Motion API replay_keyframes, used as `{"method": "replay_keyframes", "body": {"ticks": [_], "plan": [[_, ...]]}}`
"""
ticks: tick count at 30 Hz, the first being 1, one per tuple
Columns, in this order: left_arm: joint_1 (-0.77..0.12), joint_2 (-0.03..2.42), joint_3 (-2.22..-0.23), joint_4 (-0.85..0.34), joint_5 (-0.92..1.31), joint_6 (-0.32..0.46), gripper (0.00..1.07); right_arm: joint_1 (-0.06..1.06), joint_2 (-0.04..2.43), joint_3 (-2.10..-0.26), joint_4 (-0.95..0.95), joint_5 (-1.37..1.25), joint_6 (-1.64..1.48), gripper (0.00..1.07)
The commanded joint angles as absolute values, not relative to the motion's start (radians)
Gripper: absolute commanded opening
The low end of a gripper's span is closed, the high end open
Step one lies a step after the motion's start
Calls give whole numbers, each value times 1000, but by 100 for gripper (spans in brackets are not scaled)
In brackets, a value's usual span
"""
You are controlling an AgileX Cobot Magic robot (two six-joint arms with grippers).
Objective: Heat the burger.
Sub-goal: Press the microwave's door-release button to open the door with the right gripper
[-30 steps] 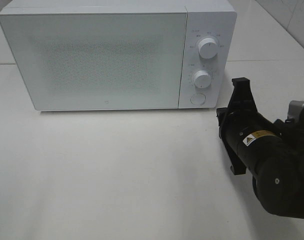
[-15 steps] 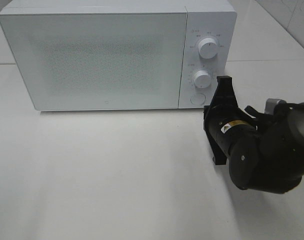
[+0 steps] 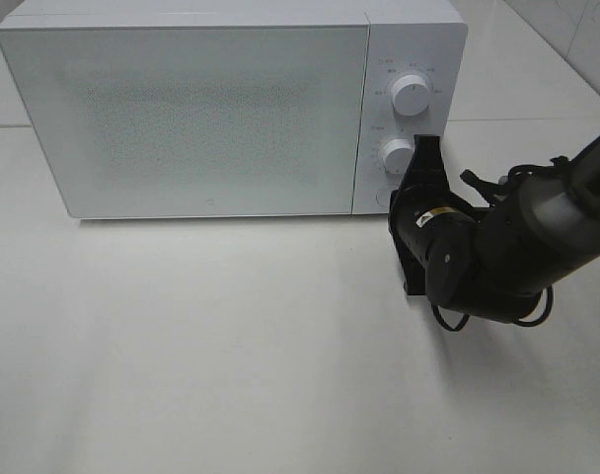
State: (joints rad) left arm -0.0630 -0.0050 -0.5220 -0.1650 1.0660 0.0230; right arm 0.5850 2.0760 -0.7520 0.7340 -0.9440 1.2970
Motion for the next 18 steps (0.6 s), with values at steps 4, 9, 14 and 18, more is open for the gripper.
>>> {"method": "replay_keyframes", "body": {"ticks": [4, 9, 14, 18], "plan": [[-60, -23, -521, -173, 1057, 16, 100, 547, 2086, -810, 705, -916, 1258, 0], [-60, -23, -521, -173, 1057, 16, 100, 537, 2086, -815, 697, -909, 1254, 0], [-60, -23, -521, -173, 1057, 16, 100, 537, 2086, -816, 693, -876, 1259, 0], [-60, -23, -521, -173, 1057, 16, 100, 536, 2107, -827, 688, -870, 1276, 0]]}}
